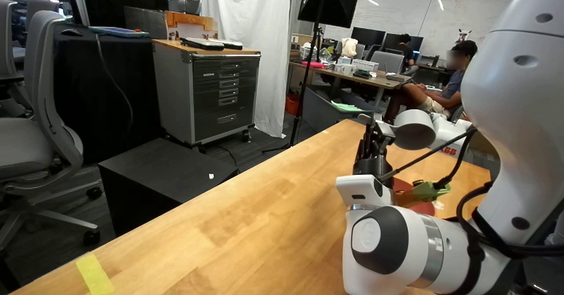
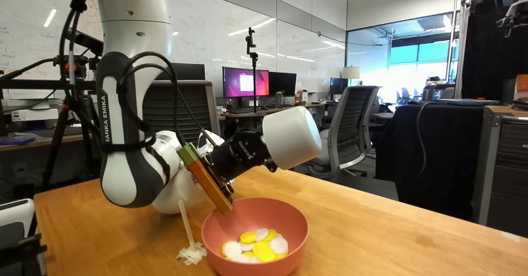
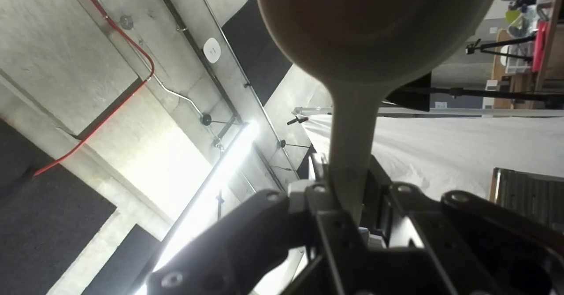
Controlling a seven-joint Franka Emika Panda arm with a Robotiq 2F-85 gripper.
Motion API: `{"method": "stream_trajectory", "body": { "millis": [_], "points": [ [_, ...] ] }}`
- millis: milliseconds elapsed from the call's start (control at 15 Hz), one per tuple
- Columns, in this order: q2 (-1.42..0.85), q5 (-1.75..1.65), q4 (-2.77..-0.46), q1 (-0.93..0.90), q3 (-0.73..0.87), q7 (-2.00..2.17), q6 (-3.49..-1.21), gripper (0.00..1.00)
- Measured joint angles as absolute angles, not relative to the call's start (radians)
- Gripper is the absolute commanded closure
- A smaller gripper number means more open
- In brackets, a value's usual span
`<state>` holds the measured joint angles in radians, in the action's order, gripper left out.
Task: Pour the contents of the pot into the bowl
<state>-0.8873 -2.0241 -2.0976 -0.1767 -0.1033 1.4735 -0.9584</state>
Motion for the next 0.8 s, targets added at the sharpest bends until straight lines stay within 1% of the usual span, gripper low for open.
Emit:
{"method": "stream_trajectory", "body": {
  "millis": [467, 800],
  "points": [
    [-0.867, -1.993, -2.098, -0.164, -0.146, 1.437, -0.983, 0.92],
    [-0.778, -1.896, -2.098, -0.120, -0.180, 1.333, -1.123, 0.92]
  ]
}}
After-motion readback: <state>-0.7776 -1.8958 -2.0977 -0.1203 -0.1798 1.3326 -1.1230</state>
